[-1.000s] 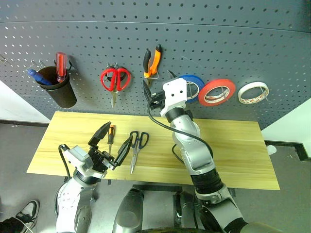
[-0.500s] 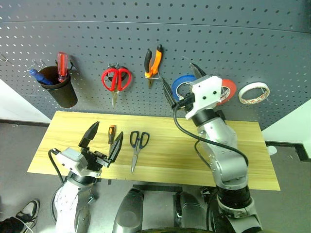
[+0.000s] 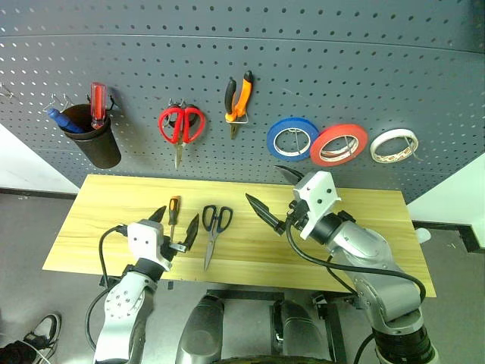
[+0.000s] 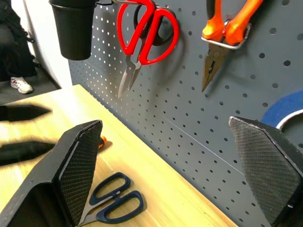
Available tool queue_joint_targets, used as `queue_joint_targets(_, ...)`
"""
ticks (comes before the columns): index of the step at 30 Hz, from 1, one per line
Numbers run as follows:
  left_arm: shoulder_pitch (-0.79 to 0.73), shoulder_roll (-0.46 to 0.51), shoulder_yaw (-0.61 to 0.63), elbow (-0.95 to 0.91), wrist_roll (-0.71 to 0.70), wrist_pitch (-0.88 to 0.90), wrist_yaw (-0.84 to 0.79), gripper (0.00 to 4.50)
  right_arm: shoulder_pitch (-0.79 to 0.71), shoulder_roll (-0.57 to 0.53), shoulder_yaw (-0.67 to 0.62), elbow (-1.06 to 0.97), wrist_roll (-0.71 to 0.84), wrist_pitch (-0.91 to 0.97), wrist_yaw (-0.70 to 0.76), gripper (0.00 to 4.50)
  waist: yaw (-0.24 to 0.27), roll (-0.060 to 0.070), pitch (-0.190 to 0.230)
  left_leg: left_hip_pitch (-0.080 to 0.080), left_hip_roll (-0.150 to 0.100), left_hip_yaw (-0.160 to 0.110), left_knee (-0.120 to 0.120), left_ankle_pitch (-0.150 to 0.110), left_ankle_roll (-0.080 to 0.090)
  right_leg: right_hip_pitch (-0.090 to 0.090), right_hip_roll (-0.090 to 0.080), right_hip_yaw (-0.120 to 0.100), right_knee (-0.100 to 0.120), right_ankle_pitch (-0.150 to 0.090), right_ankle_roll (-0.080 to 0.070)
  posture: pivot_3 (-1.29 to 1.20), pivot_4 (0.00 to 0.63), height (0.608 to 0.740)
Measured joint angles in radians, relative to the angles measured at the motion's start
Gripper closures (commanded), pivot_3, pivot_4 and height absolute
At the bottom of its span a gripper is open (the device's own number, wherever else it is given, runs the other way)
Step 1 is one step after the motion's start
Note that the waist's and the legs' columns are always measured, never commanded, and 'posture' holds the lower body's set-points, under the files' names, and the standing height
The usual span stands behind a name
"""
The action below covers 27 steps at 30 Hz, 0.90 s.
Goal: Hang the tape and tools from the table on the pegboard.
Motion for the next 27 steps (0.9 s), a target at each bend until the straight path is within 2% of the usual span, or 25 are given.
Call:
queue_joint_targets(6,-0.041,0.004,-0.052,-0.014,0.031,0.204,0.043,0.0,-0.005,0.0,0.008,0.027,-0.009,-0.011,-0.011,0.02,0.002,0.0,0.0,0.011,0.0,0.0,-0.001,0.0,0.0,0.011,0.0,0.0,-0.002,-0.002,-0.002,0.34,0.127,0.681)
queue_joint_targets(14,-0.145,-0.051,-0.063,-0.003,0.019,0.479,0.106,0.0,0.001,-0.004,0.027,0.031,-0.006,-0.018,-0.01,0.02,-0.001,0.0,-0.001,0.011,0.0,0.0,-0.001,0.0,0.0,0.012,0.0,0.0,-0.002,-0.001,-0.001,0.33,0.127,0.681)
queue_joint_targets(27,-0.248,-0.067,-0.098,0.082,0.045,0.689,0.155,0.0,0.019,-0.012,0.035,0.02,-0.005,-0.006,-0.011,0.02,0.0,0.0,-0.002,0.011,0.0,0.0,-0.001,0.0,0.0,0.012,0.0,0.0,-0.002,0.0,0.0,0.32,0.133,0.681)
